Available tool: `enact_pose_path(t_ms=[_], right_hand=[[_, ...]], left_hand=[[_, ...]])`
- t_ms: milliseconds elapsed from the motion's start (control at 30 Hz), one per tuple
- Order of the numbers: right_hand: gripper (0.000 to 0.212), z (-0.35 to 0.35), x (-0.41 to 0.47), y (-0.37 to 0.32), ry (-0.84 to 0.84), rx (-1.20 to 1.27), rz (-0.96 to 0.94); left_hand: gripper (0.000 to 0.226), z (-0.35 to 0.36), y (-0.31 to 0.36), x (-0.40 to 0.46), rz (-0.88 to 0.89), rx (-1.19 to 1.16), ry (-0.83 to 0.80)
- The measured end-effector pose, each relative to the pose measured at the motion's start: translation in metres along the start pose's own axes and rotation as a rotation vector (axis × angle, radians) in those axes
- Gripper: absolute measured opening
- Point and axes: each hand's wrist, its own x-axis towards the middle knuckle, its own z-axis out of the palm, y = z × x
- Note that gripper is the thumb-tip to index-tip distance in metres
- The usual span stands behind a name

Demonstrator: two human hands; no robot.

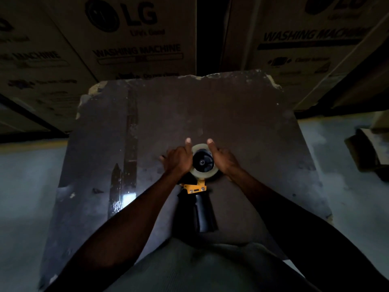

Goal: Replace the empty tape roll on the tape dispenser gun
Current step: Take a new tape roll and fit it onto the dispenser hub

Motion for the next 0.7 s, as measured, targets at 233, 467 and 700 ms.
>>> enact_pose_path(t_ms=[233, 467, 700], right_hand=[[0.103, 0.002, 0.002, -0.002, 0.046, -0.076, 0.032], [0.099, 0.008, -0.001, 0.009, 0.068, -0.089, -0.02], [0.096, 0.007, 0.01, 0.011, 0.067, -0.064, 0.007]], left_hand=[[0.077, 0.0, -0.004, 0.006, 0.085, 0.023, 0.03], [0.072, 0.008, -0.004, -0.001, 0.122, 0.178, 0.08], [0.053, 0.016, -0.008, 0.009, 0.13, 0.3, 0.048]])
